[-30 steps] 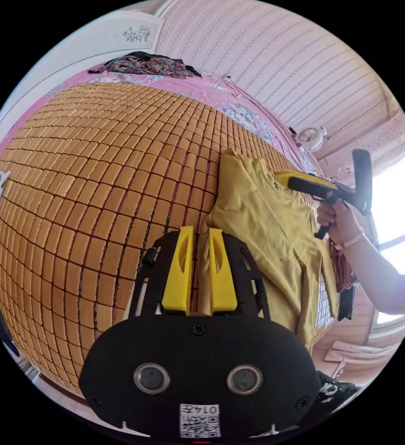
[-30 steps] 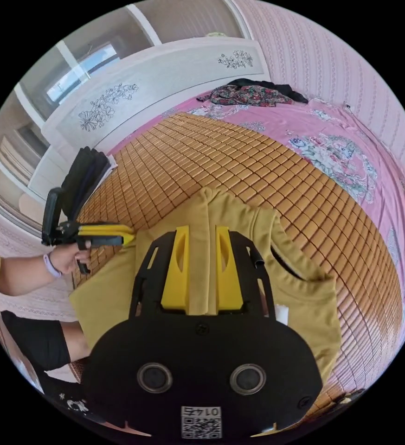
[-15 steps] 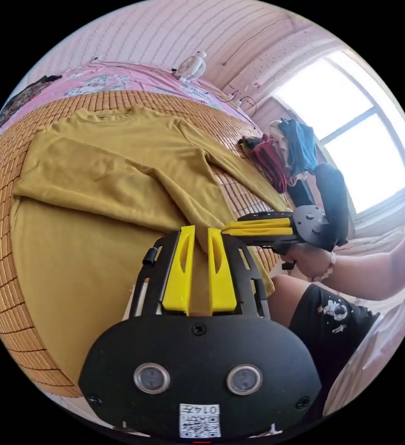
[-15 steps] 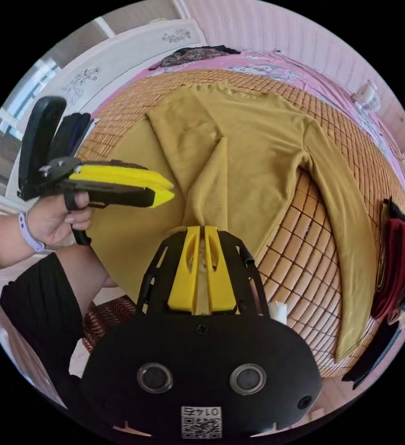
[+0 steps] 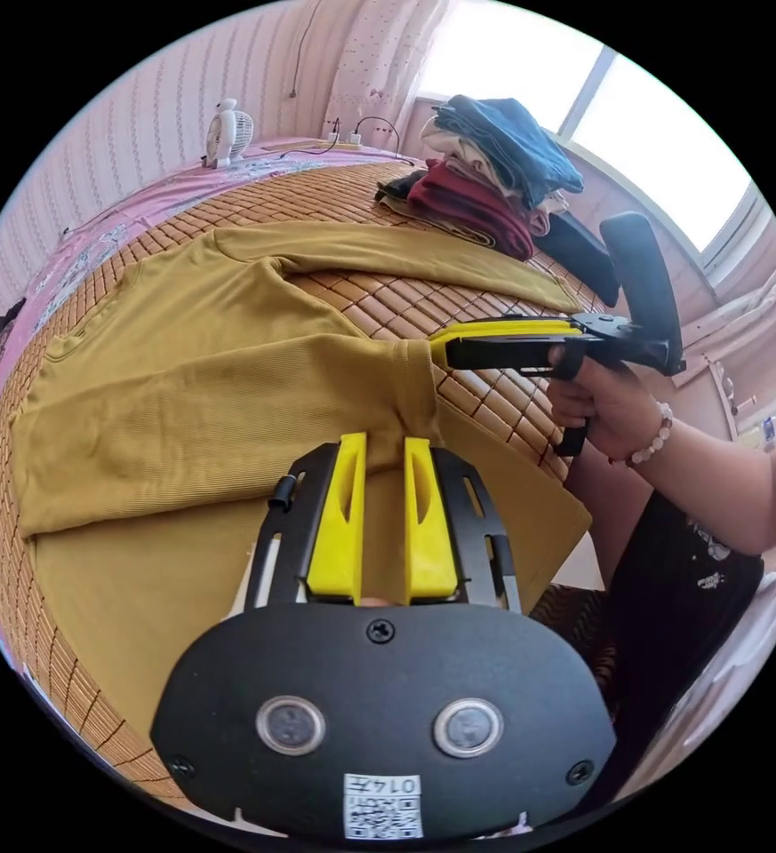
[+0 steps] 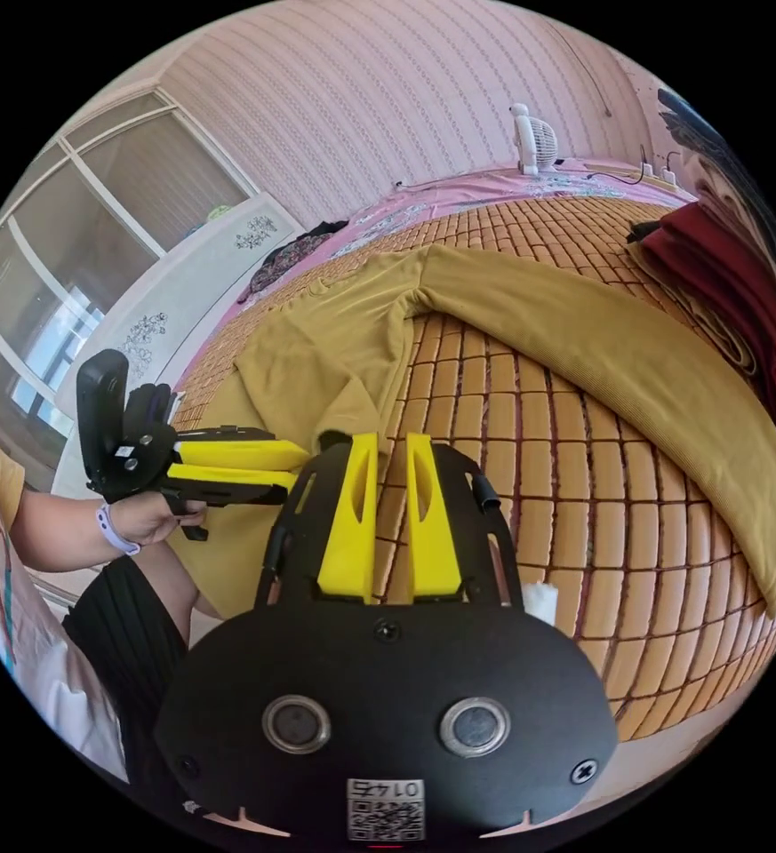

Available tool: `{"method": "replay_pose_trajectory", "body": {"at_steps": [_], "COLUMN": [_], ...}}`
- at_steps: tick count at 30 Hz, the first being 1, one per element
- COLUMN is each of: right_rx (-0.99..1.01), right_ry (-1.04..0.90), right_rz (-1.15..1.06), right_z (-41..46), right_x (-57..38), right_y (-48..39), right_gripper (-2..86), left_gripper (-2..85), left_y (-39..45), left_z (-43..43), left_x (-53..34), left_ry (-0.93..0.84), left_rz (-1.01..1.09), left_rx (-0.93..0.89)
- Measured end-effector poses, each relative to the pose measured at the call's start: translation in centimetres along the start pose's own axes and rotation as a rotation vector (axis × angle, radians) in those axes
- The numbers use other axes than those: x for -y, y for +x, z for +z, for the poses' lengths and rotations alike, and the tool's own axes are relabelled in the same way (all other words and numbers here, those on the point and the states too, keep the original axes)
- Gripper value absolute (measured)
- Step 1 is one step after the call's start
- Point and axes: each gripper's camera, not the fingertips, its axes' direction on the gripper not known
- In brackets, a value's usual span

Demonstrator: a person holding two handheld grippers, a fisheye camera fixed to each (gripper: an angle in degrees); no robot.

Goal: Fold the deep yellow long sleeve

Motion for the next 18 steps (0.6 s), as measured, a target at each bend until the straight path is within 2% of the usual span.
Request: {"method": "replay_pose_trajectory", "body": {"at_steps": [3, 9, 12, 14, 18], "right_rx": [0.094, 0.162, 0.236, 0.265, 0.197], "right_ry": [0.022, 0.124, 0.097, 0.1, 0.064], "right_rz": [-0.066, -0.012, 0.028, 0.011, -0.076], "right_z": [-1.9, -6.5, -7.7, -8.7, -10.1], "right_x": [-0.9, -2.8, -3.1, -2.9, -2.5], "right_y": [0.2, 1.0, 1.7, 1.4, -0.5], "right_gripper": [0.8, 0.0, 0.2, 0.6, 2.7], "left_gripper": [0.0, -0.9, -0.9, -0.9, -0.8], "left_y": [2.5, 8.3, 10.0, 10.1, 10.2], "left_z": [-2.5, -7.7, -8.9, -8.5, -7.9], "left_x": [0.6, 0.9, 1.1, 1.2, 1.5], "left_ry": [0.021, -0.038, -0.095, -0.134, -0.225], "left_rz": [0.029, 0.066, 0.085, 0.055, -0.052], "left_rx": [0.083, 0.235, 0.269, 0.248, 0.148]}}
